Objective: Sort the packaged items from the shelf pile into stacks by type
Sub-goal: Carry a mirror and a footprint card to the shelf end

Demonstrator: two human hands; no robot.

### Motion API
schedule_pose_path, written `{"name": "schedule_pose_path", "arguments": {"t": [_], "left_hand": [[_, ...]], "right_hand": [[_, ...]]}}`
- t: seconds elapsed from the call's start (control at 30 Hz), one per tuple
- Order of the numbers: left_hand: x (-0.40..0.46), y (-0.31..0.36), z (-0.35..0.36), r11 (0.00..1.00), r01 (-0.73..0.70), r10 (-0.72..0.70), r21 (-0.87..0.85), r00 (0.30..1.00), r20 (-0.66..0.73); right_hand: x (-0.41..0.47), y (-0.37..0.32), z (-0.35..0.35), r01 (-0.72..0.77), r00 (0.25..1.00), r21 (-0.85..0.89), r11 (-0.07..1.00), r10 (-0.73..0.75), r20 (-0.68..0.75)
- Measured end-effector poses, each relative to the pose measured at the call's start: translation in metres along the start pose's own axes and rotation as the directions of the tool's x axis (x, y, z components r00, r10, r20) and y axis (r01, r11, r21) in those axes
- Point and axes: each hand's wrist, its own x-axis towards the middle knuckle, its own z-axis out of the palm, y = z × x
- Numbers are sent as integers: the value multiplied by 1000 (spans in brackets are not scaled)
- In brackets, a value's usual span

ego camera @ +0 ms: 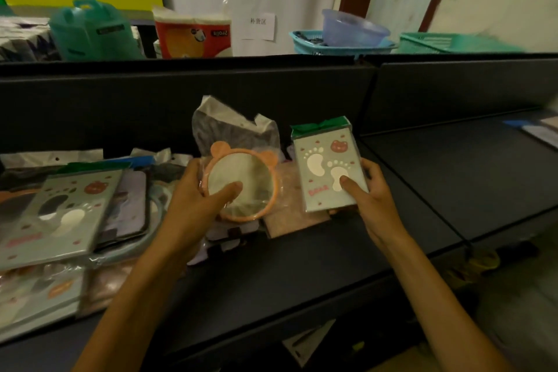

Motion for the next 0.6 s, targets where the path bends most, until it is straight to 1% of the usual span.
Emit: {"name": "schedule_pose_path", "arguments": {"t": [0.03, 0.1, 0.27, 0.33, 0.47, 0.6], "left_hand": [[0, 0, 8, 998, 28, -28, -53, 1000, -3], [-3, 0, 28, 993, 66, -66, -98, 998, 9], [-11, 0, 88, 991, 42, -17, -130, 983, 185], [-16, 1, 126, 988, 48, -16, -146, 976, 216], [-31, 9, 213, 982, 78, -25, -171, 956, 291], [-48, 15, 300, 982, 95, -28, -166, 929, 368]], "right_hand": [[-3, 0, -9, -2, 1000, 3, 1000, 2, -12], [-10, 0, -28, -15, 999, 11, 1000, 15, -47], [-26, -3, -90, -15, 989, 22, 1000, 18, -144], [-33, -6, -126, -3, 985, 16, 1000, 5, -172], [-44, -11, -209, -20, 979, 25, 999, 25, -202], [-54, -8, -300, -29, 957, 22, 999, 34, -287]]}}
